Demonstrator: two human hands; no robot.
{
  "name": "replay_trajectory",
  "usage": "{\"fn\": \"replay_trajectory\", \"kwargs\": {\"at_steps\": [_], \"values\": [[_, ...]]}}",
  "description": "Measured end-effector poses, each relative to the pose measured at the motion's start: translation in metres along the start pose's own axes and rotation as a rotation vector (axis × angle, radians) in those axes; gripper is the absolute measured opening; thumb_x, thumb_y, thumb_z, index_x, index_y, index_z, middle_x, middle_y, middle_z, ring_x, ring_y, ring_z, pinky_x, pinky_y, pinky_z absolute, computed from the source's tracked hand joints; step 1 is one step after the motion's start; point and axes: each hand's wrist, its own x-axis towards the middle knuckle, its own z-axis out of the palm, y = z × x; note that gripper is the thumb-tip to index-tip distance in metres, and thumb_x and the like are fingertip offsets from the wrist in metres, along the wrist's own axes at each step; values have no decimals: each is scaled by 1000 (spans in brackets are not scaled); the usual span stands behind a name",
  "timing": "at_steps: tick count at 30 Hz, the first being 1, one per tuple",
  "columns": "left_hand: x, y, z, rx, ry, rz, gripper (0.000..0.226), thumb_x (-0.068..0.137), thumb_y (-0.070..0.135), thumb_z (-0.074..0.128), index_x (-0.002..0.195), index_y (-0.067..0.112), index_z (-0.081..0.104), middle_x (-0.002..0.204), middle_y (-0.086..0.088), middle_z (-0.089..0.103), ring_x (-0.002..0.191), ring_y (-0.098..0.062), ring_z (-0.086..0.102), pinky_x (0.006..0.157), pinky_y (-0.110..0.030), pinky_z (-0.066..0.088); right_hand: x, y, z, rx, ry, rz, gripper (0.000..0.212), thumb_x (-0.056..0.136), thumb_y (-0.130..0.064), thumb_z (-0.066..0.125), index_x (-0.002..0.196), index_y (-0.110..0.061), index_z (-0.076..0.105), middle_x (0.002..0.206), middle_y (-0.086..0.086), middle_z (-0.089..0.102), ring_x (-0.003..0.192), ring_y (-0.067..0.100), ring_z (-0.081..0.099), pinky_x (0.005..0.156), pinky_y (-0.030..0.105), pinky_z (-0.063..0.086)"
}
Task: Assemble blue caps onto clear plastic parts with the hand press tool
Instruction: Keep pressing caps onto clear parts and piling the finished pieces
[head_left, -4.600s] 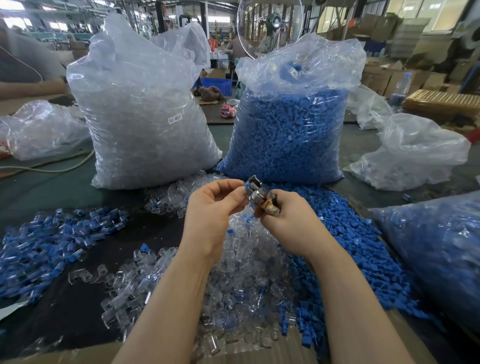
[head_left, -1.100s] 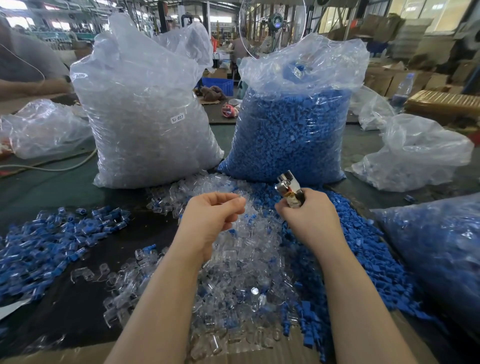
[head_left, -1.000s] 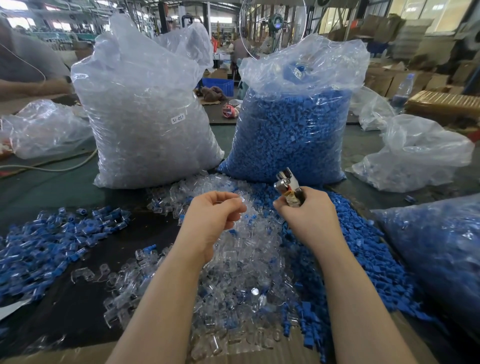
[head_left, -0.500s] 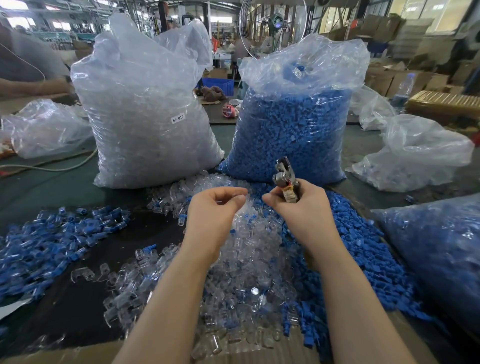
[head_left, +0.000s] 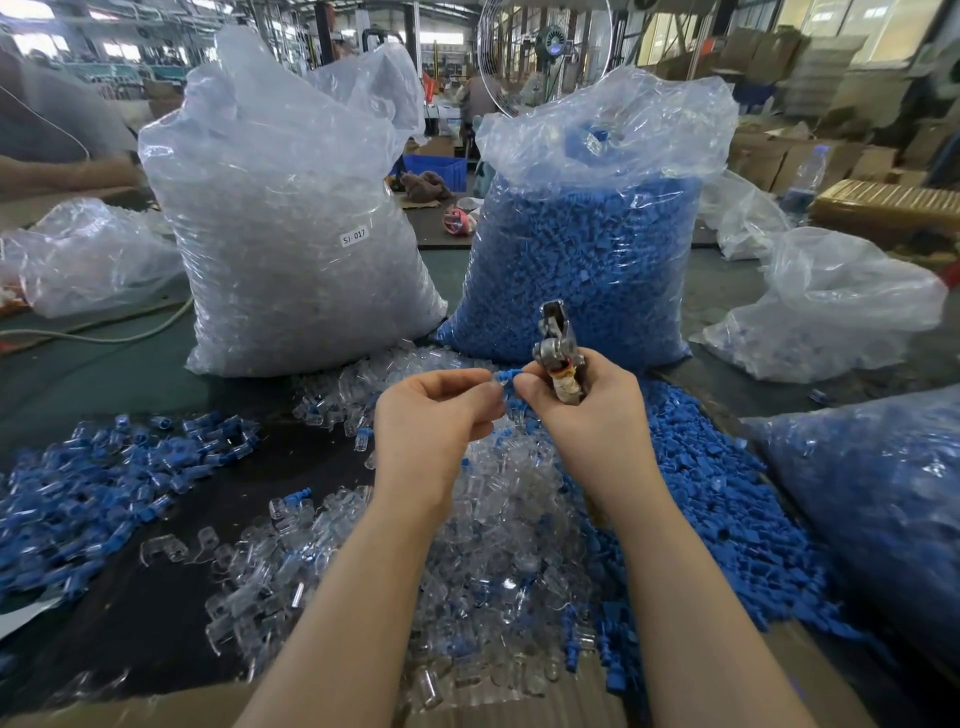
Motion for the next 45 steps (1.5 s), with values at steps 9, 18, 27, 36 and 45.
{"fn": "replay_trajectory", "kwargs": {"at_steps": [9, 18, 27, 36, 45], "values": [[-3, 0, 4, 34, 11, 63, 6, 79, 5, 77, 83, 8, 75, 71, -5, 75, 70, -15, 73, 60, -18, 53, -1, 0, 4, -87, 64, -4, 13, 83, -30, 75, 80, -23, 66, 71, -7, 69, 73, 14, 66, 73, 44, 56], [-4, -2, 4, 216, 61, 225, 17, 76, 10, 82, 75, 25, 74, 71, 6, 74, 71, -9, 71, 74, -33, 60, -2, -2, 5, -23, 0, 15, 8, 83, -24, 71, 79, -18, 67, 75, 0, 69, 73, 24, 64, 70, 50, 55], [-1, -3, 2, 195, 91, 239, 17, 82, 6, 76, 75, 21, 71, 69, 3, 73, 68, -10, 71, 67, -22, 57, -1, -2, -3, -43, -158, 37, 8, 87, -17, 66, 85, -24, 69, 74, -10, 72, 72, 7, 66, 71, 35, 55], [1, 1, -3, 64, -28, 225, 14, 85, 0, 70, 80, 13, 70, 71, 0, 74, 69, -10, 71, 65, -16, 53, -1, 0, -10, -233, -311, 9, 16, 85, -21, 66, 89, -6, 64, 76, 11, 66, 72, 30, 59, 72, 50, 50], [1, 1, -6, 71, -88, 227, 11, 85, 1, 71, 83, 12, 71, 77, -3, 75, 75, -15, 72, 67, -19, 55, -2, 0, -10, -296, -314, -8, 16, 85, -19, 65, 93, -6, 63, 78, 12, 66, 76, 31, 60, 71, 48, 50]]}}
